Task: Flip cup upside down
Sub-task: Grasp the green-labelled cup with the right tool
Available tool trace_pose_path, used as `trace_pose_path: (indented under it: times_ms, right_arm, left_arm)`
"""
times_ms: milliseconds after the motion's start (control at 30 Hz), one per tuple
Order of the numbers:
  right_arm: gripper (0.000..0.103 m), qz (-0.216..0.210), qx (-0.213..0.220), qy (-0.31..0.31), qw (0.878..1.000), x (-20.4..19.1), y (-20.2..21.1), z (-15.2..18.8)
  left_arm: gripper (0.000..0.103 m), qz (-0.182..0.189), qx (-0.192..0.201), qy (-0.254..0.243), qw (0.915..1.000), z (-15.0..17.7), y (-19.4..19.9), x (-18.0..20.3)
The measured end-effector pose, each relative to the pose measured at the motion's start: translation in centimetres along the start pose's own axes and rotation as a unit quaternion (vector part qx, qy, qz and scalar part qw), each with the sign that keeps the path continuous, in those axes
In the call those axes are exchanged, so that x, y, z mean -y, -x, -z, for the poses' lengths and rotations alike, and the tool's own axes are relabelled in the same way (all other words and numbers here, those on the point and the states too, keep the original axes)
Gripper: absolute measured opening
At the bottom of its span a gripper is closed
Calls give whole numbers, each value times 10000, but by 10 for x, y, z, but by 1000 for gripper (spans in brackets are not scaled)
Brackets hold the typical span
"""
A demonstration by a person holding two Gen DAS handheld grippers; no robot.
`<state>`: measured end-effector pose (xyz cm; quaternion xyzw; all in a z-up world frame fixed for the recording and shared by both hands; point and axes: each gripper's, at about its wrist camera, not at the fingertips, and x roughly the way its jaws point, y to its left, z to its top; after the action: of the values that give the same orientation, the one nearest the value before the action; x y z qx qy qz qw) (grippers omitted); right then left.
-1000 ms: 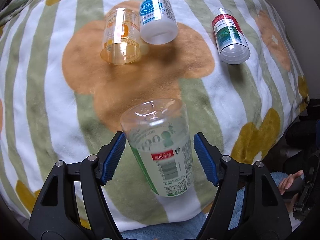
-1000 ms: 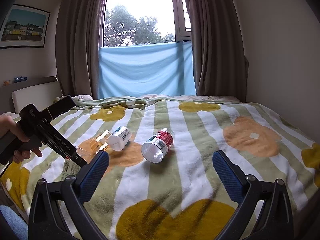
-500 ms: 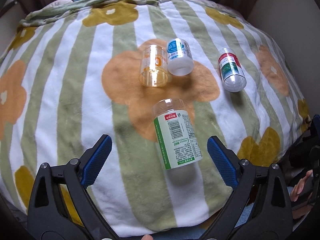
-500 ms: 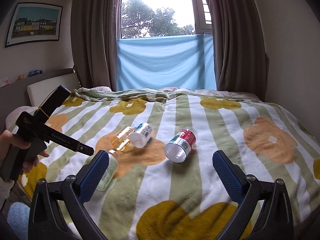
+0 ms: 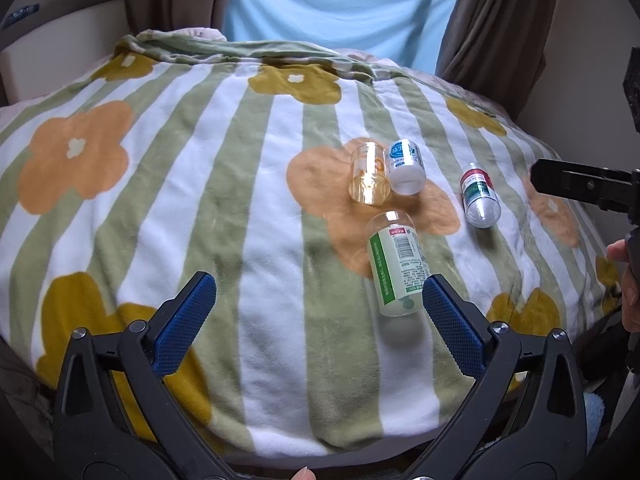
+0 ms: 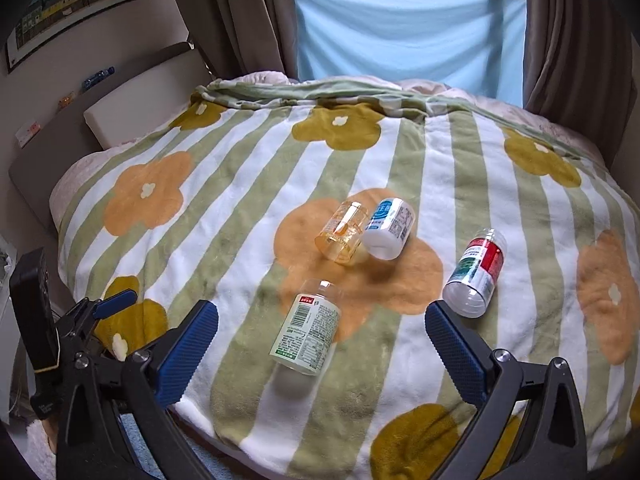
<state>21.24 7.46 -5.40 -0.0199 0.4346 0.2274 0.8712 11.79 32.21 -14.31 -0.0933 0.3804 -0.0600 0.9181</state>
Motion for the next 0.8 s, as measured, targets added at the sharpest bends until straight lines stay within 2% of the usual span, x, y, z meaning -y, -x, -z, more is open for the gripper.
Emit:
trace_pose_path:
  times_ms: [100, 333, 467, 600, 800]
  right_arm:
    - [103, -369, -569, -455, 9967, 6, -40, -6]
    - [103, -574, -1690, -1244, 9760, 21, -125, -2]
    - [102, -504, -2030, -1461, 9669, 28, -153, 0]
    - [92, -464, -2393, -1591, 9567, 32, -174, 2]
    - [91, -418, -2900, -1596, 9427, 34, -199, 8]
  left_arm:
    - [103, 59, -65, -33, 10000, 8, -6, -1]
    - [103, 114, -320, -116, 9994, 19, -21, -6]
    - [103, 145, -434, -161, 9988, 24, -27, -10]
    - [103, 191, -527, -190, 9982, 27, -33, -13]
    - [103, 242, -680, -271, 9970, 33, -45, -12]
